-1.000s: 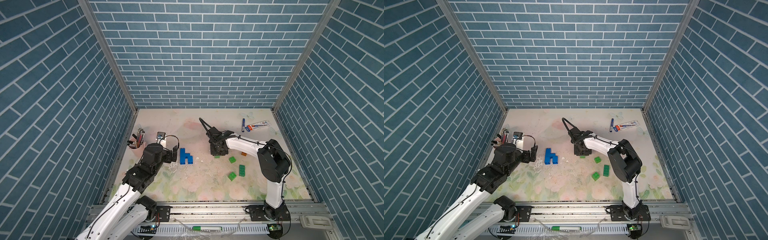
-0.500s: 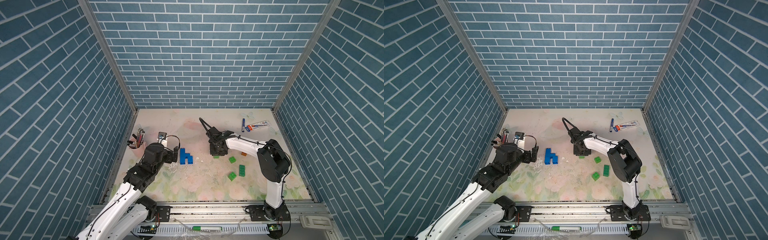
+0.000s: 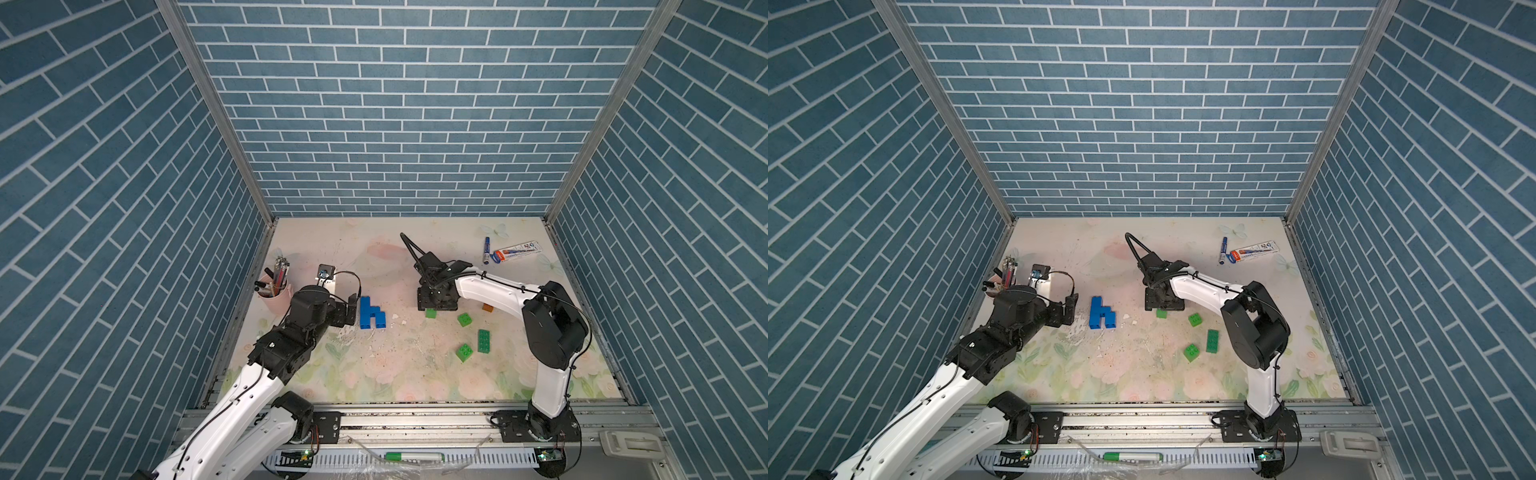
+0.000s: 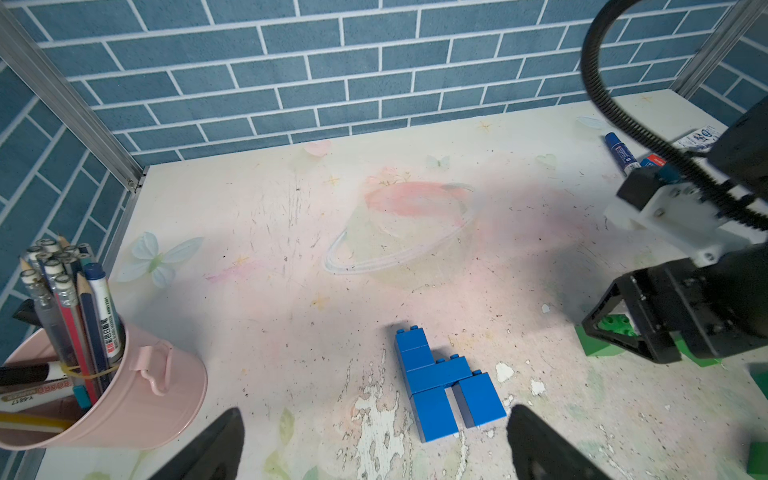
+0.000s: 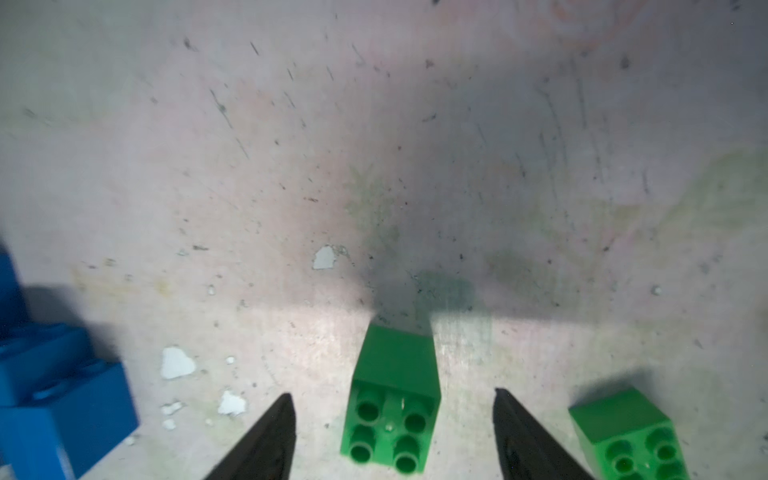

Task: Assemble the letter h with lego
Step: Place the lego brick at the center of the board, then pick up the lego brick from the center of the board.

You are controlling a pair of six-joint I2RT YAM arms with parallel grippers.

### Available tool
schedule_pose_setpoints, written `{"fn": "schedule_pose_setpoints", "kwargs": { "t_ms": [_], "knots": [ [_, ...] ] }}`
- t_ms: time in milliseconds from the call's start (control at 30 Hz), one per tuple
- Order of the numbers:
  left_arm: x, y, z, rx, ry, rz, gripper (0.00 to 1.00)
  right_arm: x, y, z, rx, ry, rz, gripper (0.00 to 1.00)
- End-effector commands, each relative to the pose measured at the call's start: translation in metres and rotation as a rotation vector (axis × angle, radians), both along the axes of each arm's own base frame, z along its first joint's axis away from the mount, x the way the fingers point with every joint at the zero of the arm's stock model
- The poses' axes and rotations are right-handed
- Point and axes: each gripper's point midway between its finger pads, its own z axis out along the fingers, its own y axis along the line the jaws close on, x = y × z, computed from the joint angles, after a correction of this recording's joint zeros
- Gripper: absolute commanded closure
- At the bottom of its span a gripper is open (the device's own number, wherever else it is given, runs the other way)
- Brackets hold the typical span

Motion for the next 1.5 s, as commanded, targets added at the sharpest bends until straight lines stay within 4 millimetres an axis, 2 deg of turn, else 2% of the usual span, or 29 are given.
{"fn": "schedule_pose_setpoints", "kwargs": {
  "t_ms": [0, 67, 267, 433, 567, 700, 900, 1167, 1333, 1467],
  "knots": [
    [-0.003, 0.0, 0.006, -0.012, 0.001, 0.001, 0.01, 0.001, -0.007, 0.051, 0.036, -0.086, 0.001, 0.15],
    [-0.004, -0.001, 0.009, -0.03, 0.003, 0.001, 0.01, -0.006, -0.014, 0.065, 0.058, -0.112, 0.002, 0.03],
    [-0.004, -0.008, 0.009, -0.088, 0.081, 0.015, 0.01, -0.041, -0.051, 0.089, 0.106, -0.174, -0.01, 0.02],
    [-0.003, -0.015, 0.011, -0.13, 0.107, 0.01, 0.01, -0.075, -0.093, 0.088, 0.088, -0.195, -0.05, 0.02],
    [-0.003, -0.015, 0.007, -0.13, 0.092, 0.006, 0.01, -0.096, -0.107, 0.075, 0.127, -0.182, -0.062, 0.02],
    [0.001, -0.013, 0.003, -0.093, 0.081, 0.014, 0.01, -0.108, -0.105, 0.057, 0.184, -0.17, -0.022, 0.04],
    [0.007, -0.004, 0.0, -0.01, 0.012, 0.021, 0.01, -0.117, -0.104, 0.032, 0.15, -0.131, 0.07, 0.04],
    [0.014, 0.0, -0.008, 0.064, 0.005, 0.028, 0.01, -0.128, -0.085, 0.003, 0.186, -0.032, 0.165, 0.08],
    [0.017, -0.008, -0.01, 0.063, 0.008, -0.012, 0.01, -0.128, -0.071, -0.005, 0.215, 0.001, 0.189, 0.18],
    [0.02, -0.008, -0.011, 0.092, 0.0, -0.026, 0.01, -0.127, -0.064, -0.006, 0.198, -0.004, 0.201, 0.2]
  ]
}}
